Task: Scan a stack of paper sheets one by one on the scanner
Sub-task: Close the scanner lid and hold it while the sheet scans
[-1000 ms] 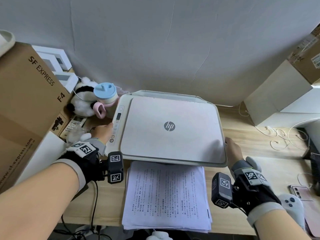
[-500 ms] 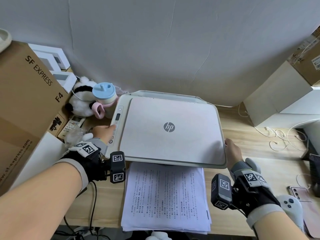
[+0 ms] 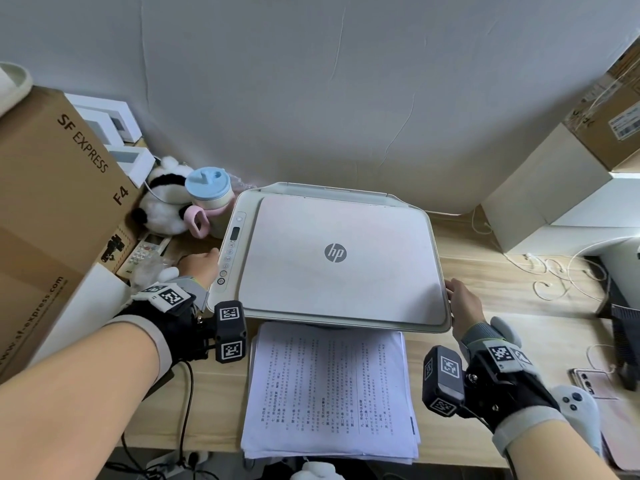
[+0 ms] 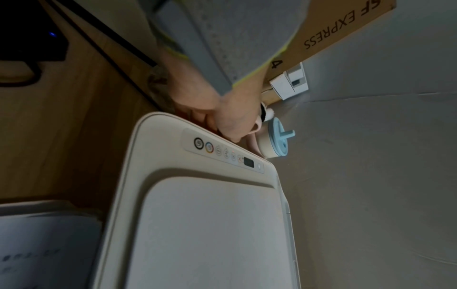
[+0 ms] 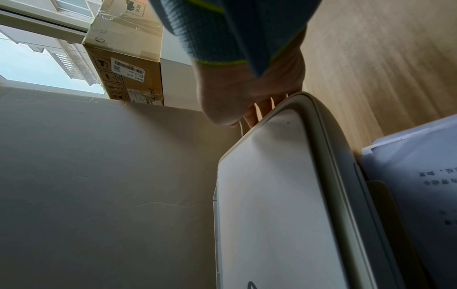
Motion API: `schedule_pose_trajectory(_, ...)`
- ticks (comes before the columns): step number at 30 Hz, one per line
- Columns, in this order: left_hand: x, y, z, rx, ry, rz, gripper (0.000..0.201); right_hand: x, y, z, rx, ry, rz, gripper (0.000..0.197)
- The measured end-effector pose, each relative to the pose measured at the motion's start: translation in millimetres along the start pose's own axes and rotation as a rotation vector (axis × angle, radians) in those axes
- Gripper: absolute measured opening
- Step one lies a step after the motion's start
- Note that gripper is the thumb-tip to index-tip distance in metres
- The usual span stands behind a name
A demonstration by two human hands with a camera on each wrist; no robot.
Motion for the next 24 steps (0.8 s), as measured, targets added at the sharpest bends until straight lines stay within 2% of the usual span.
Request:
schedule_pose_trajectory(8, 16, 0, -26, -0.015, -0.035, -0.117, 0.039, -18, 15, -2, 0.021, -0.031, -0.054, 0.029)
schedule_pose_trajectory(16, 23, -4, -30, -0.056, -0.074, -0.141, 0.038, -17, 19, -14, 0.051, -0.087, 0.054, 0.033)
schedule_pose_trajectory(21, 28, -5, -28, -0.071, -0.016, -0.163, 0.039, -15, 22, -17, 0.097, -0.084, 0.037, 0.033)
schedule_pose_trajectory(24, 28, -4, -30, -0.074, 0.015, -0.173, 0.04, -16, 23, -18, 0.07, -0.116, 0.076, 0.032)
Point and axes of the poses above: each hand's wrist, its own z-axis towards the middle knuckle, its own y-axis out of the back of the hand, x = y × z, the point moved 1 cm from there along z, towards the middle knuckle, and after that the axes turned 12 degrees about z, right-handed, at the moved point
